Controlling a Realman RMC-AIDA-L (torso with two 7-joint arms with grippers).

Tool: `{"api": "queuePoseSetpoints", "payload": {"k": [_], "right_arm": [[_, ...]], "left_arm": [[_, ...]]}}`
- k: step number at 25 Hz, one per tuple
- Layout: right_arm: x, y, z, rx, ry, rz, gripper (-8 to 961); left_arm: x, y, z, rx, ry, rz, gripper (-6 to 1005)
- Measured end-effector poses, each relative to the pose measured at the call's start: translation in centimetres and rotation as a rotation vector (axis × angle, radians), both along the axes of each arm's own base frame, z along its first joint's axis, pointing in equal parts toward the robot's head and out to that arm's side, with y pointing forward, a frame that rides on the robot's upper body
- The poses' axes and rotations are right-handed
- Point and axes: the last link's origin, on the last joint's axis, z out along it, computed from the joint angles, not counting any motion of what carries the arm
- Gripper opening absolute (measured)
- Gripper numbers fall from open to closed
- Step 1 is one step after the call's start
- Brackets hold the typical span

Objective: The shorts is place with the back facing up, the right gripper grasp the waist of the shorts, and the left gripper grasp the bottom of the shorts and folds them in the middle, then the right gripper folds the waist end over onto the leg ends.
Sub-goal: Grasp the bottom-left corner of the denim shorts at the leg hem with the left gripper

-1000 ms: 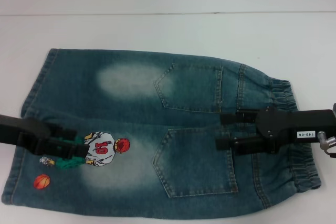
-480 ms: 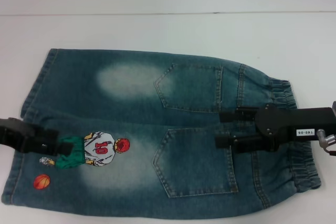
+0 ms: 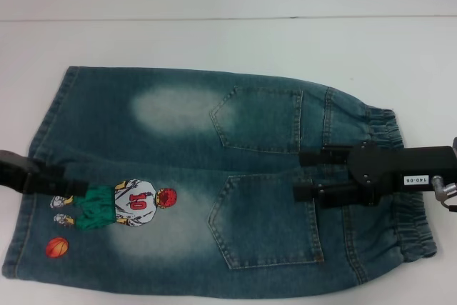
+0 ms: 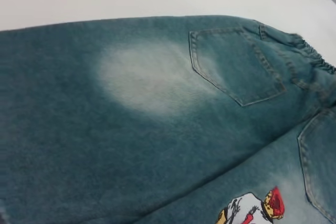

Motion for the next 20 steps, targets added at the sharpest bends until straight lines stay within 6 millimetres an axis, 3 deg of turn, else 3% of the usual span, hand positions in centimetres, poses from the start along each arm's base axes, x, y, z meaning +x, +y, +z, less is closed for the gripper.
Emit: {"api": "queuePoseSetpoints", "payload": {"k": [20], "right_arm": [[0.08,0.02,0.13,0.007,0.004,-0.006,914]], "left_arm": [[0.06,-0.46,0.93,-0.129,0.1,0.07,831]]}}
